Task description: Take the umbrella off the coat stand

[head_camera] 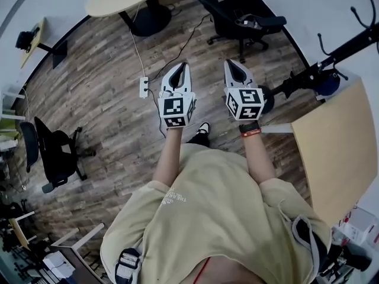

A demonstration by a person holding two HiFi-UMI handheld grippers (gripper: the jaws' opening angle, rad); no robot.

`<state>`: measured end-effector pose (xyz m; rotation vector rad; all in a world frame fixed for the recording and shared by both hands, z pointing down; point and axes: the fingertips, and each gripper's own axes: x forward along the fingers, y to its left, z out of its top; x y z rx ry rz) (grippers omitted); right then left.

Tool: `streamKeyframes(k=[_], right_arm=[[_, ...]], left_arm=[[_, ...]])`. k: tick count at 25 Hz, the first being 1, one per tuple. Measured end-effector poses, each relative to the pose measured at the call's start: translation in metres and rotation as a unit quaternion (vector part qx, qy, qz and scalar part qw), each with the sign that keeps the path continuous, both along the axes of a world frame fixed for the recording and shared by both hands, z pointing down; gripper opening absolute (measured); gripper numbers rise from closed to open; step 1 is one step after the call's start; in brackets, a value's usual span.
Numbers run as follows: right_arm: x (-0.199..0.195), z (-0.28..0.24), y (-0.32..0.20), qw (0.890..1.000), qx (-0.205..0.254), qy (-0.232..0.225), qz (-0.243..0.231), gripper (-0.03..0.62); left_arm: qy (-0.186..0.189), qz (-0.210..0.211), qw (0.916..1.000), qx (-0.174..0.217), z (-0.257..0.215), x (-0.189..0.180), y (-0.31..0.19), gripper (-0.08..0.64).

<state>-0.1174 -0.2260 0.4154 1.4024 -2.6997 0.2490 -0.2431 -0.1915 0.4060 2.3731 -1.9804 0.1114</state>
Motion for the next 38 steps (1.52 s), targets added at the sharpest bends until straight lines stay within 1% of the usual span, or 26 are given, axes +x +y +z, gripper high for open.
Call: streamKeyframes(k=[4, 9, 11, 17, 21, 23, 25, 28, 30, 33, 38], right_arm=[[0.002, 0.015, -0.028, 0.999, -0.011, -0.003, 0.036, 0.002], [0.003, 0.013, -0.056, 0.997, -0.002, -0.006, 0.081, 0.002], [0.008, 0.012, -0.064, 0.995, 0.000, -0.009, 0.100, 0.002], [0.042, 0.018, -0.078, 0.986, 0.004, -0.017, 0.164, 0.002], [0.068, 0.024, -0.074, 0.979, 0.004, -0.015, 0.203, 0.002], [0.087, 0.027, -0.070, 0.974, 0.001, -0.017, 0.226, 0.002], [0.110, 0.029, -0.066, 0.966, -0.002, -0.026, 0.256, 0.002], [0.142, 0.028, -0.054, 0.952, -0.003, -0.037, 0.305, 0.002], [0.161, 0.029, -0.046, 0.944, -0.005, -0.032, 0.329, 0.002], [0.191, 0.029, -0.036, 0.934, -0.007, -0.027, 0.355, 0.002], [0.238, 0.039, -0.027, 0.922, -0.016, -0.030, 0.385, 0.002]], left_arm=[[-0.001, 0.042, 0.9990, -0.012, 0.012, 0.000, -0.038, 0.026], [0.002, 0.095, 0.9955, -0.011, 0.011, 0.006, -0.083, 0.026], [0.003, 0.116, 0.9932, -0.011, 0.012, 0.014, -0.097, 0.026], [0.005, 0.186, 0.9824, -0.011, 0.023, 0.054, -0.122, 0.026], [0.007, 0.232, 0.9725, -0.015, 0.030, 0.085, -0.131, 0.026], [0.008, 0.258, 0.9660, -0.018, 0.033, 0.107, -0.134, 0.026], [0.010, 0.287, 0.9575, -0.021, 0.034, 0.132, -0.135, 0.026], [0.018, 0.334, 0.9420, -0.026, 0.034, 0.169, -0.129, 0.026], [0.023, 0.361, 0.9317, -0.028, 0.035, 0.193, -0.123, 0.026], [0.028, 0.396, 0.9174, -0.032, 0.037, 0.231, -0.116, 0.026], [0.028, 0.456, 0.8884, -0.048, 0.054, 0.295, -0.103, 0.026]])
